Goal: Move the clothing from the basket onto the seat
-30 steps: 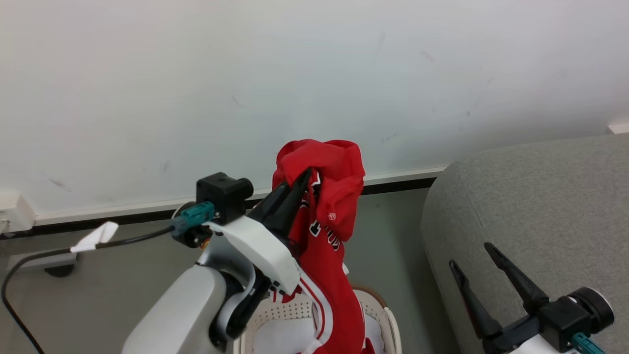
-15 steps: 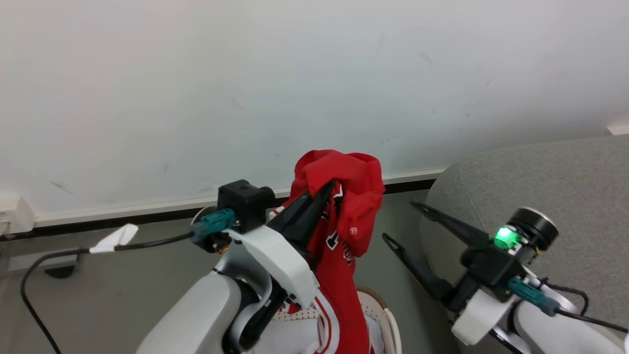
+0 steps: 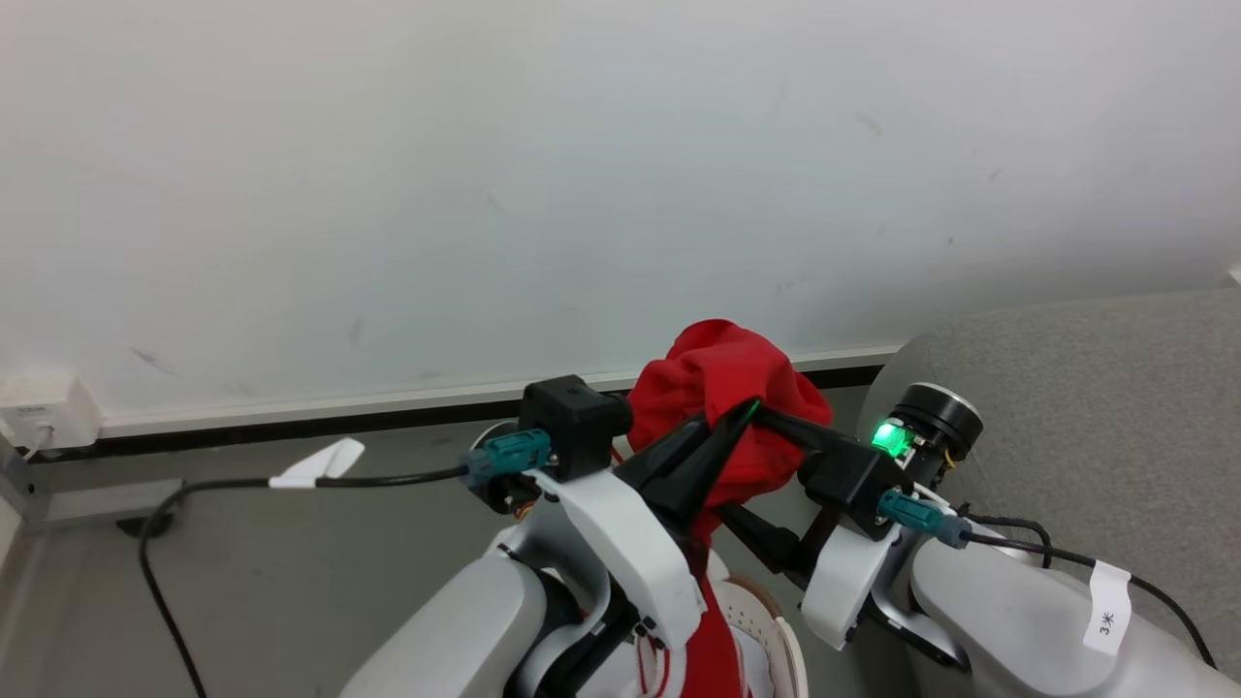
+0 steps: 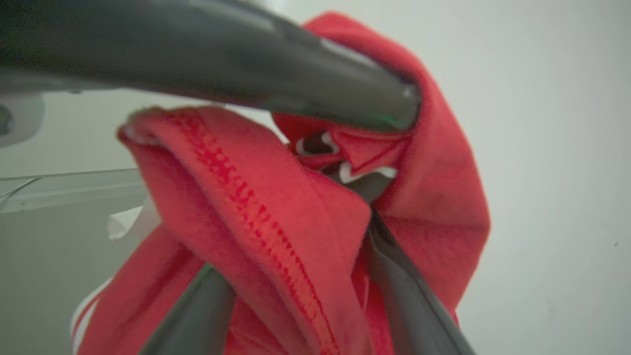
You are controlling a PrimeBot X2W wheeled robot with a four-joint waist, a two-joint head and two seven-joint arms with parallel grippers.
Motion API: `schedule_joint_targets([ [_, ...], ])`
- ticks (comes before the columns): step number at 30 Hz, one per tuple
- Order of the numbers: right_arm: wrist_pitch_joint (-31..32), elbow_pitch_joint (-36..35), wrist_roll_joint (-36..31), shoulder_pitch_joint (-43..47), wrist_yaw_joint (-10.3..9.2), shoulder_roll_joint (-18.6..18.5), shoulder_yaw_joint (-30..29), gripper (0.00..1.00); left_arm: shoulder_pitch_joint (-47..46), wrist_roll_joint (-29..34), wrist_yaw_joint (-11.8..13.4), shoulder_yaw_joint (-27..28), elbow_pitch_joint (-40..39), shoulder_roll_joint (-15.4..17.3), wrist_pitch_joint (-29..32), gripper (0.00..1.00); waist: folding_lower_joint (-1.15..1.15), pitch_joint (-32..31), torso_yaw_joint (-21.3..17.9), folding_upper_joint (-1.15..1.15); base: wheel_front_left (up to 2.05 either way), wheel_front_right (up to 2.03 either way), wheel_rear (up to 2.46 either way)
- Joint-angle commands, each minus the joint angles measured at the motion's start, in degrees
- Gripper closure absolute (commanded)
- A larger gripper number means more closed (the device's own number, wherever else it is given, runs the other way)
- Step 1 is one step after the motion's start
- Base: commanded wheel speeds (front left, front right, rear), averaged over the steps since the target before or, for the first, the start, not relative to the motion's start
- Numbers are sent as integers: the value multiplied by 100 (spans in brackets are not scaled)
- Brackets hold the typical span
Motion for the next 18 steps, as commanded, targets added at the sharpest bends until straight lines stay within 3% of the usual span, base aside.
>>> schedule_joint_targets([
  [1,-61,103,166,-91,-14,70,51,0,-63,-33,-25,-12,8,-37,10,100,0,-19,29,0,0,0,0],
  [3,-147,244,399,-158,-13,164,160,0,-70,-47,-35,-49,44,-64,13,100,0,-28,53,0,0,0,0],
  [4,-187,296,487,-214,-13,192,193,59,-70,-55,-48,-67,63,-71,16,100,0,-29,66,0,0,0,0],
  [5,-233,358,538,-252,-14,209,190,100,-71,-64,-53,-80,79,-72,23,100,0,-30,79,0,0,0,0],
  [18,-319,274,837,-108,-14,136,-146,100,9,-25,88,1,192,105,-36,100,0,-12,137,0,0,0,0],
])
